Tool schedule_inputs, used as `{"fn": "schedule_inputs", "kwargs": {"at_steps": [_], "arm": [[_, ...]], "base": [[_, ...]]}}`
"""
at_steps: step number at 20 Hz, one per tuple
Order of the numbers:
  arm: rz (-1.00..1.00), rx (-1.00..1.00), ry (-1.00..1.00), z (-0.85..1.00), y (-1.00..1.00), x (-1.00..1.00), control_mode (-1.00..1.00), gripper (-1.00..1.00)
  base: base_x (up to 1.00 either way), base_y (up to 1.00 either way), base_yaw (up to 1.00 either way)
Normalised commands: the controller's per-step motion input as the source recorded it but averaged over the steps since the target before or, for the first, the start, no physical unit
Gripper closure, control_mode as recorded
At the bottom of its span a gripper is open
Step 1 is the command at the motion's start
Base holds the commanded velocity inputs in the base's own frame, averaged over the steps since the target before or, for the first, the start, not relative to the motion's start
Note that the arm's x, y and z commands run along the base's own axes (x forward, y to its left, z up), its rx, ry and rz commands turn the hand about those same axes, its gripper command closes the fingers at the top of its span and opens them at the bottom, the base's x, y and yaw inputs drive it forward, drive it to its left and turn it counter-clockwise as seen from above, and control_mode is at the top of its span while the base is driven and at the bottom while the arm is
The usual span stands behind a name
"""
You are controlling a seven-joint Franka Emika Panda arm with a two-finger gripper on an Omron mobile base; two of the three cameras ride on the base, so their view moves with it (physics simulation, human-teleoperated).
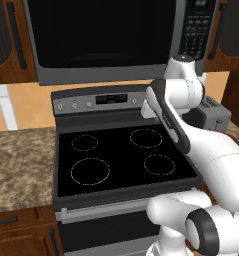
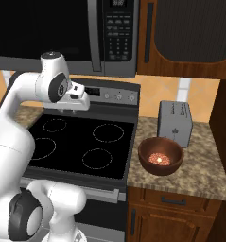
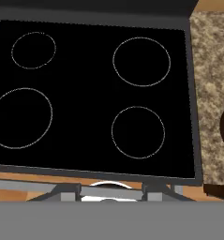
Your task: Open the microwave, place the bowl with waffle inside the microwave, then close the microwave door and turn it on.
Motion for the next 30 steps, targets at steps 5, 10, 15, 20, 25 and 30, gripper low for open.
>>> {"fn": "schedule_inputs", "kwargs": {"at_steps": [5,10,15,20,25,30], "arm": [[0.0,0.0,-0.11,-0.03,0.0,-0.32,-1.0,-1.0],[0.0,0.01,-0.53,0.08,-0.43,-0.84,-1.0,-1.0],[-0.02,0.0,-0.6,0.63,-0.62,-0.37,-1.0,-1.0],[-0.05,0.0,-0.58,0.96,-0.36,-0.17,-1.0,-1.0],[-0.02,0.0,-0.53,1.0,-0.05,-0.03,-1.0,-1.0],[-0.08,0.0,-0.34,0.93,0.02,0.01,-1.0,-1.0]], "base": [[0.0,0.0,0.0],[0.0,0.0,0.0],[0.0,0.0,0.0],[0.0,0.0,0.0],[0.0,0.0,0.0],[0.0,0.0,0.0]]}}
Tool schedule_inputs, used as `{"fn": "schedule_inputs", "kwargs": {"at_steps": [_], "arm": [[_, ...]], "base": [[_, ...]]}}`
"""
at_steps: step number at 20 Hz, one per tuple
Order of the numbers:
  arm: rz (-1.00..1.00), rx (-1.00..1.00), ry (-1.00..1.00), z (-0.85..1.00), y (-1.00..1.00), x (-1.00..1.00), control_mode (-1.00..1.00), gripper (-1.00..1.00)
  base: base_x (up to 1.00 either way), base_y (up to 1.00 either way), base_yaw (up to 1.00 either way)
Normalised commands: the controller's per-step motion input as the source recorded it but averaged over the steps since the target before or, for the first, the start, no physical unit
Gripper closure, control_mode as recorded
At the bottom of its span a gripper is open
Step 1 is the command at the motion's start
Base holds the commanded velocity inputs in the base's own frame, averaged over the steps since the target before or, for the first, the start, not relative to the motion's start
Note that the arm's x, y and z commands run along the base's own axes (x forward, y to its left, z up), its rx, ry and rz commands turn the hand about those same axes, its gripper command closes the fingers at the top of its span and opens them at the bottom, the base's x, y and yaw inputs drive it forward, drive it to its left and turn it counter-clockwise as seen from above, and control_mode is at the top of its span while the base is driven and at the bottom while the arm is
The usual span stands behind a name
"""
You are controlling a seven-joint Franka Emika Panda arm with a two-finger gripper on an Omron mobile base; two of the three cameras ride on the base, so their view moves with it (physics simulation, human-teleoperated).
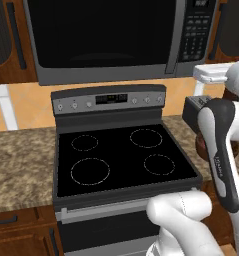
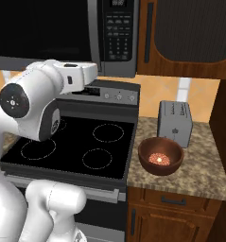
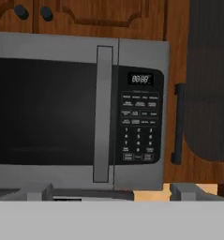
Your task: Open the microwave, place the bowl with waffle inside the microwave, then close the microwave door and turn it on.
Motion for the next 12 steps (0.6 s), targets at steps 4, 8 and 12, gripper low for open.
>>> {"fn": "schedule_inputs", "kwargs": {"at_steps": [4,8,12], "arm": [[-0.06,-0.02,0.01,0.37,0.24,0.2,-1.0,-1.0],[-0.02,-0.03,0.11,0.0,0.09,0.47,-1.0,-1.0],[0.0,0.03,0.04,0.0,-0.03,0.43,-1.0,-1.0]], "base": [[0.0,0.0,0.0],[0.0,0.0,0.0],[0.0,0.0,0.0]]}}
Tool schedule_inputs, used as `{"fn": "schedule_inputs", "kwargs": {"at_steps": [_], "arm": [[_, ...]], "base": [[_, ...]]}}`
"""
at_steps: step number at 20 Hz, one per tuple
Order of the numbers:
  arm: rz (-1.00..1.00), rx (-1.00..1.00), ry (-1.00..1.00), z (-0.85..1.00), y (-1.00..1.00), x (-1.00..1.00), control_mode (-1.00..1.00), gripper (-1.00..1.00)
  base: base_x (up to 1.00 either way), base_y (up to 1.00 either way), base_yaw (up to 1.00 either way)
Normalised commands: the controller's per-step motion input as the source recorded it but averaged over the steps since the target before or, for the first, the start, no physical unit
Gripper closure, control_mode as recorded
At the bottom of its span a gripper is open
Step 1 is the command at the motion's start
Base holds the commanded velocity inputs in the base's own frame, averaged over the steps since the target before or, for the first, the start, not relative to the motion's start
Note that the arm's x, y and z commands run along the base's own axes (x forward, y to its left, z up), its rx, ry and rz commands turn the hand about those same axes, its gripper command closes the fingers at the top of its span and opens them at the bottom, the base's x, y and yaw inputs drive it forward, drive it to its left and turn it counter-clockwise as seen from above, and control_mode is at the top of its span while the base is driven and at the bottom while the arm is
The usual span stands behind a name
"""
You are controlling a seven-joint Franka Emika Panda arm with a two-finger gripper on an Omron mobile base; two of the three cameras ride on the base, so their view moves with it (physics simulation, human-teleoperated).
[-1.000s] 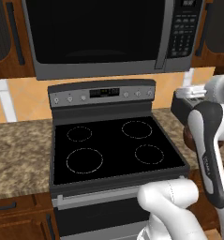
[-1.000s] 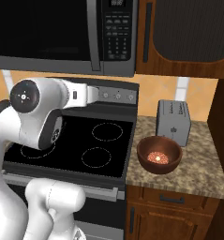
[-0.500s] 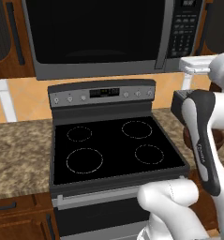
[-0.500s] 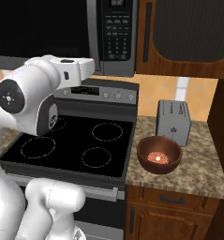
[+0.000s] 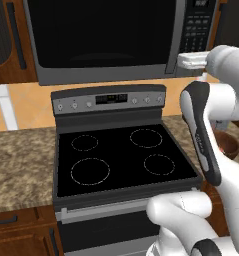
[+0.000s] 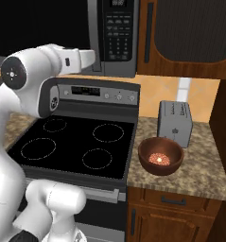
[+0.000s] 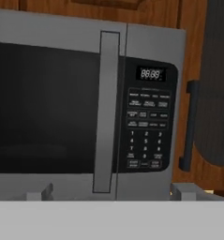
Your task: Open the microwave, place the bowl with waffle inside the microwave, then close the microwave door and turn it on.
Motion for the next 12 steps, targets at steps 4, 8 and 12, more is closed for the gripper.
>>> {"fn": "schedule_inputs", "kwargs": {"at_steps": [4,8,12], "arm": [[0.0,0.05,0.11,0.05,-0.02,0.4,-1.0,-1.0],[0.0,0.02,0.2,0.23,0.03,0.22,-1.0,-1.0],[0.0,0.02,0.1,0.22,0.0,0.0,-1.0,-1.0]], "base": [[0.0,0.0,0.0],[0.0,0.0,0.0],[0.0,0.0,0.0]]}}
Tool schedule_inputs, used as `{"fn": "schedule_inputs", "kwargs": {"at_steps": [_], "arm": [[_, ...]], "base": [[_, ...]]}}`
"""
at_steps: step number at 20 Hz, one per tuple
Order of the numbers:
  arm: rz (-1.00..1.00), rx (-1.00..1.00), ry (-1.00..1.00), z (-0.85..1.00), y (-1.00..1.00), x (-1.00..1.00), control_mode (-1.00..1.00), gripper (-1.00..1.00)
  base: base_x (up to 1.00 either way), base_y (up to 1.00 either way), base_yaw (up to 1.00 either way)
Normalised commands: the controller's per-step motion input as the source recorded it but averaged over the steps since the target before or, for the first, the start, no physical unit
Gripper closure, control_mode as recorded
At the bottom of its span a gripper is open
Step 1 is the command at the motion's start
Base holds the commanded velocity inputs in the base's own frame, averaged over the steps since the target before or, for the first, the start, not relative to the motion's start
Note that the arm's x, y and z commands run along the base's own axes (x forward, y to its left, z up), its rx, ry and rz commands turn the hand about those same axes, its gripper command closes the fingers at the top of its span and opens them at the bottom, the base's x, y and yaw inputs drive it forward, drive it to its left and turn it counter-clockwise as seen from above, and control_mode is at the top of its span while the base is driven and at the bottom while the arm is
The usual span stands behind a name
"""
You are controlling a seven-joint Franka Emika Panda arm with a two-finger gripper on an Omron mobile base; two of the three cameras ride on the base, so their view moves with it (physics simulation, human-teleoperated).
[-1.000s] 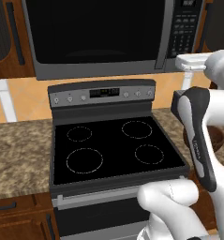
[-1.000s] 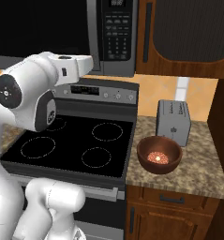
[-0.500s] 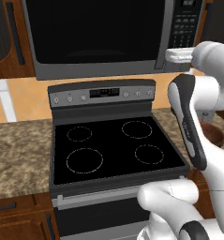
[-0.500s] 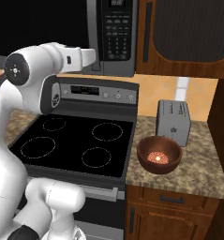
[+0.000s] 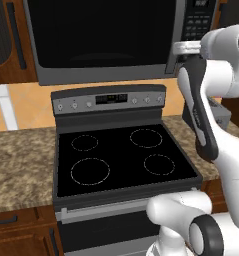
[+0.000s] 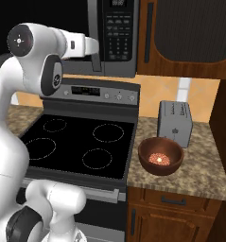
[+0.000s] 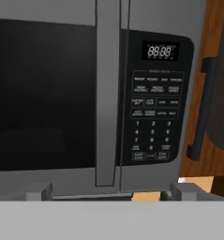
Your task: Open the microwave, place the bowl with waffle inside the microwave, then close the microwave door and turn it on.
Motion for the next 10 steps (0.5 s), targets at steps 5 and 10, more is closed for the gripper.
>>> {"fn": "schedule_inputs", "kwargs": {"at_steps": [5,10], "arm": [[0.02,0.0,0.11,0.11,0.02,0.0,-1.0,-1.0],[0.03,0.05,0.01,0.0,0.08,0.04,-1.0,-1.0]], "base": [[0.0,0.0,0.0],[0.0,0.0,0.0]]}}
